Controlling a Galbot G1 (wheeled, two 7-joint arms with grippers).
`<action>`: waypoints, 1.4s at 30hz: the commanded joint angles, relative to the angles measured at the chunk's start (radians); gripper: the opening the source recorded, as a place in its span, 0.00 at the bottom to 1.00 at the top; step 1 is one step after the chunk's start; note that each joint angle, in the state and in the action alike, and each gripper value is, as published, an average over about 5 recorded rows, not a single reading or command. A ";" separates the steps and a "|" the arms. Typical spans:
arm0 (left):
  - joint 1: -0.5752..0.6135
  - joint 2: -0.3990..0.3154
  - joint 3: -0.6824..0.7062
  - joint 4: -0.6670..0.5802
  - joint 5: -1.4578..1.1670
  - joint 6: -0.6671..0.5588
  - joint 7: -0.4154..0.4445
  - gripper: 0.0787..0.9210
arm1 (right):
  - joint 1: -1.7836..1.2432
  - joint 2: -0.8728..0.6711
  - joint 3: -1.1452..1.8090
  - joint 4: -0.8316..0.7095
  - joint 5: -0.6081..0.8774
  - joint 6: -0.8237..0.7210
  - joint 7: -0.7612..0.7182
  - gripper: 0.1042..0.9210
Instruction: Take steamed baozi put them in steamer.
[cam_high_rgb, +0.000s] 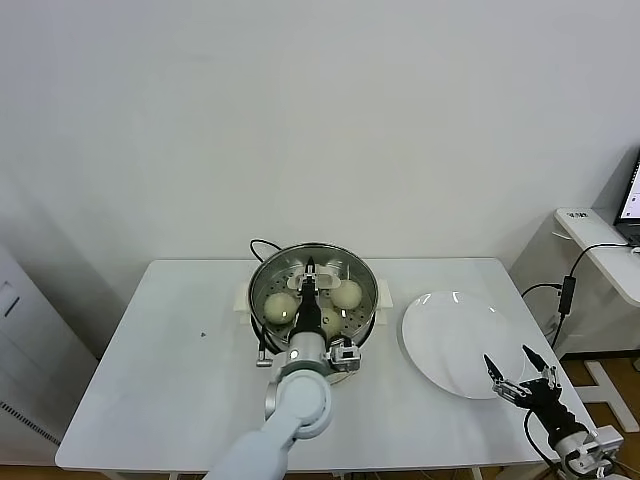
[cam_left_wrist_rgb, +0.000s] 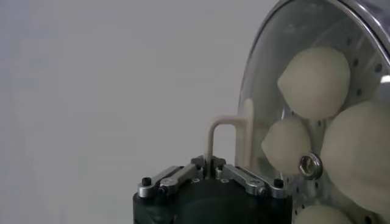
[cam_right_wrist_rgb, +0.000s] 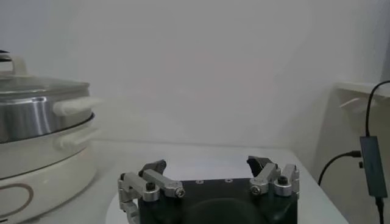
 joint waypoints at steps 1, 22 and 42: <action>0.037 0.056 -0.001 -0.111 -0.223 0.004 -0.088 0.31 | 0.011 -0.001 -0.011 -0.008 0.000 0.003 0.000 0.88; 0.289 0.323 -0.377 -0.465 -1.028 -0.388 -0.380 0.88 | 0.172 -0.004 -0.143 0.018 0.049 0.001 0.185 0.88; 0.617 -0.112 -0.888 -0.218 -1.349 -0.982 -0.109 0.88 | 0.083 0.090 -0.160 0.081 0.051 0.029 0.162 0.88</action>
